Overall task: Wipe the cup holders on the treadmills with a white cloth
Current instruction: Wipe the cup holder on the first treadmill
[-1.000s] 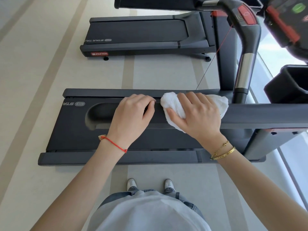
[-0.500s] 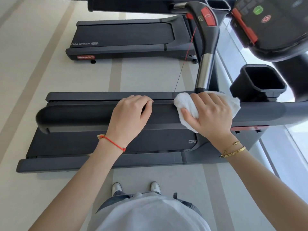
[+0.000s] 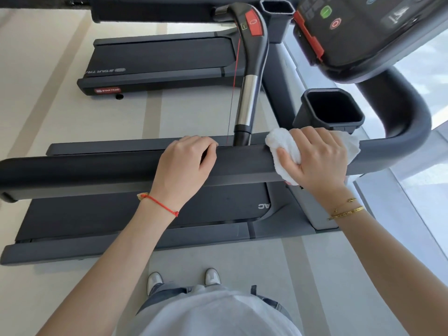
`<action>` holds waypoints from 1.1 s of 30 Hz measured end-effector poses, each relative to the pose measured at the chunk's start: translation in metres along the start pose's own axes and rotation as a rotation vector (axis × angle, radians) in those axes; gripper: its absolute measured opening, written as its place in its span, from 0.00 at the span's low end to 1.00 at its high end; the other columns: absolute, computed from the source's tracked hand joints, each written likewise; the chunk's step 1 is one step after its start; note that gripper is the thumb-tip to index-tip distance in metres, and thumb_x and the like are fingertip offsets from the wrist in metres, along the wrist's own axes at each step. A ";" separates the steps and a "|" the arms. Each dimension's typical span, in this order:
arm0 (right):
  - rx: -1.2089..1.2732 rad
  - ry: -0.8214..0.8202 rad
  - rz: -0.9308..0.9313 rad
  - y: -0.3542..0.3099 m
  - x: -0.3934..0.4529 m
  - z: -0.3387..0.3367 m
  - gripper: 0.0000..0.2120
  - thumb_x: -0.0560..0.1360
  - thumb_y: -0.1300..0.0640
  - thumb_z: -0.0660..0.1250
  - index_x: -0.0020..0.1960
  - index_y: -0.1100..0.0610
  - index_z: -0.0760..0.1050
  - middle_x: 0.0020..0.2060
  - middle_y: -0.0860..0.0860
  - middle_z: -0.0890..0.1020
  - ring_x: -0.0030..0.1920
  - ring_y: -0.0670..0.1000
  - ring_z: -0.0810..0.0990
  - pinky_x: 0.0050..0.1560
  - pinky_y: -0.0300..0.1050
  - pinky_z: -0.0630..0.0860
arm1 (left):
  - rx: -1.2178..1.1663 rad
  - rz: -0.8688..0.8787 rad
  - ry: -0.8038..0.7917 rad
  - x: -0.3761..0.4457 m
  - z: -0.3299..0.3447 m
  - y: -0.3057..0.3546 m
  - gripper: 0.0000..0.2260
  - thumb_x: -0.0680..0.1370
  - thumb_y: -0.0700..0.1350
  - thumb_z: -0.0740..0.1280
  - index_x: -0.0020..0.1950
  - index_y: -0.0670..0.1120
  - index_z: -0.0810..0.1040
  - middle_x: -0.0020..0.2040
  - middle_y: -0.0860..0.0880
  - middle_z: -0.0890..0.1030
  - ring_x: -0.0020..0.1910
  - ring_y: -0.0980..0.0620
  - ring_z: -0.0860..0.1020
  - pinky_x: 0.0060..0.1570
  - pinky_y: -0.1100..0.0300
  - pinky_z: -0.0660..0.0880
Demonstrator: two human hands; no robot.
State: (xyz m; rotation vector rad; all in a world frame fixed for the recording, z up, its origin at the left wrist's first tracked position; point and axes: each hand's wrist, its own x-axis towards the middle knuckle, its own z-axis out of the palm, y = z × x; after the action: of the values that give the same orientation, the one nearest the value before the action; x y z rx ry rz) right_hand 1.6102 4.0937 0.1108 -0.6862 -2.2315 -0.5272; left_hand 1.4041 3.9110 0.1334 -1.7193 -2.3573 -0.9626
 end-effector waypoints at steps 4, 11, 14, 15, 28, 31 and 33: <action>-0.011 0.015 0.026 0.021 -0.006 -0.001 0.17 0.77 0.45 0.61 0.39 0.57 0.74 0.32 0.52 0.75 0.34 0.55 0.71 0.35 0.49 0.68 | -0.012 0.031 -0.025 0.008 0.011 0.017 0.13 0.82 0.44 0.59 0.49 0.44 0.83 0.43 0.48 0.84 0.43 0.46 0.81 0.45 0.50 0.79; 0.001 -0.011 0.035 0.037 -0.010 -0.002 0.18 0.77 0.44 0.60 0.38 0.56 0.74 0.31 0.51 0.73 0.33 0.54 0.69 0.36 0.47 0.66 | -0.006 0.037 -0.038 0.013 0.021 0.033 0.13 0.82 0.45 0.59 0.50 0.44 0.83 0.44 0.47 0.84 0.44 0.45 0.81 0.45 0.49 0.80; 0.010 -0.002 0.037 0.036 -0.009 -0.004 0.18 0.77 0.43 0.61 0.38 0.56 0.74 0.31 0.51 0.73 0.33 0.54 0.69 0.35 0.47 0.66 | -0.006 0.039 -0.039 0.010 0.018 0.032 0.11 0.82 0.44 0.60 0.52 0.44 0.83 0.46 0.48 0.85 0.46 0.45 0.82 0.47 0.49 0.80; 0.015 -0.007 0.040 0.035 -0.009 -0.004 0.18 0.77 0.43 0.60 0.38 0.56 0.74 0.31 0.51 0.73 0.33 0.53 0.69 0.35 0.47 0.67 | -0.003 0.042 -0.037 0.010 0.017 0.032 0.11 0.82 0.43 0.61 0.53 0.44 0.83 0.47 0.48 0.85 0.46 0.46 0.82 0.48 0.49 0.80; 0.146 -0.107 -0.003 -0.032 0.005 -0.006 0.20 0.78 0.41 0.59 0.51 0.58 0.79 0.41 0.53 0.79 0.40 0.56 0.74 0.43 0.50 0.71 | 0.032 -0.007 -0.015 -0.003 -0.007 0.000 0.09 0.82 0.42 0.64 0.53 0.44 0.83 0.48 0.49 0.85 0.47 0.46 0.82 0.51 0.48 0.79; 0.196 -0.127 -0.028 -0.059 0.012 -0.004 0.22 0.79 0.40 0.58 0.52 0.59 0.78 0.40 0.54 0.79 0.39 0.56 0.75 0.42 0.50 0.72 | 0.035 -0.028 0.004 -0.008 -0.014 -0.011 0.09 0.81 0.42 0.64 0.53 0.43 0.83 0.48 0.48 0.85 0.47 0.46 0.82 0.51 0.47 0.79; 0.224 -0.144 -0.043 -0.074 0.017 -0.005 0.23 0.79 0.40 0.58 0.52 0.59 0.78 0.41 0.54 0.79 0.39 0.56 0.74 0.42 0.50 0.72 | 0.036 -0.043 0.014 -0.013 -0.018 -0.018 0.09 0.81 0.42 0.64 0.54 0.43 0.83 0.47 0.48 0.85 0.46 0.46 0.81 0.50 0.46 0.79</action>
State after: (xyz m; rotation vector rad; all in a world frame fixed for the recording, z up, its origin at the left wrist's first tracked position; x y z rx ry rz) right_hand 1.5573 4.0396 0.1146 -0.5761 -2.3983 -0.2495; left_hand 1.3882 3.8874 0.1349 -1.6501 -2.3967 -0.9290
